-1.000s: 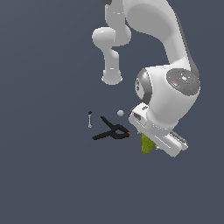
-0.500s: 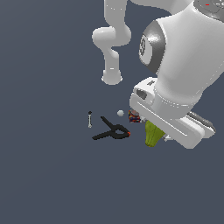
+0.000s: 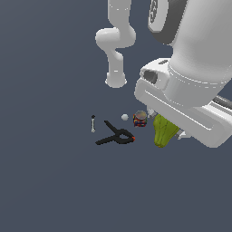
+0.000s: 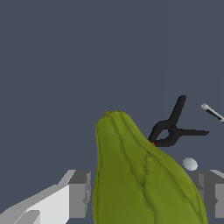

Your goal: Pick up a designated object from a clutter of objects.

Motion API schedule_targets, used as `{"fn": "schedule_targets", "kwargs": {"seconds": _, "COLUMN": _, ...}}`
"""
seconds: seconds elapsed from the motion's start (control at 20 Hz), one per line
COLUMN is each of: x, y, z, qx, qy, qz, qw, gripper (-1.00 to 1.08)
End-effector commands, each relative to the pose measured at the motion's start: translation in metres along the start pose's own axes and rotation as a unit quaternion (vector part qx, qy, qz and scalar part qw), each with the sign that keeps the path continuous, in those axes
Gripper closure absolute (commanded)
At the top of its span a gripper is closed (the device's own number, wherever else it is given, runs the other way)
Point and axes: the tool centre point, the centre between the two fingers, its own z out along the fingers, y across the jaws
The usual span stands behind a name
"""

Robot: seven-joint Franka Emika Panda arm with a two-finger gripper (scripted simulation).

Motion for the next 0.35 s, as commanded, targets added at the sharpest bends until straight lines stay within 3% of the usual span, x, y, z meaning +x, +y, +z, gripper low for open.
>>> {"fn": "schedule_targets", "kwargs": {"seconds": 0.0, "x": 0.0016, "y": -0.0008, "z": -0.0088, "qx": 0.0, "qy": 0.0, "qz": 0.0, "qw": 1.0, "gripper": 1.08}}
{"fn": "schedule_targets", "kwargs": {"seconds": 0.3, "x": 0.0032, "y": -0.0019, "z": -0.0135, "qx": 0.0, "qy": 0.0, "qz": 0.0, "qw": 1.0, "gripper": 1.08}}
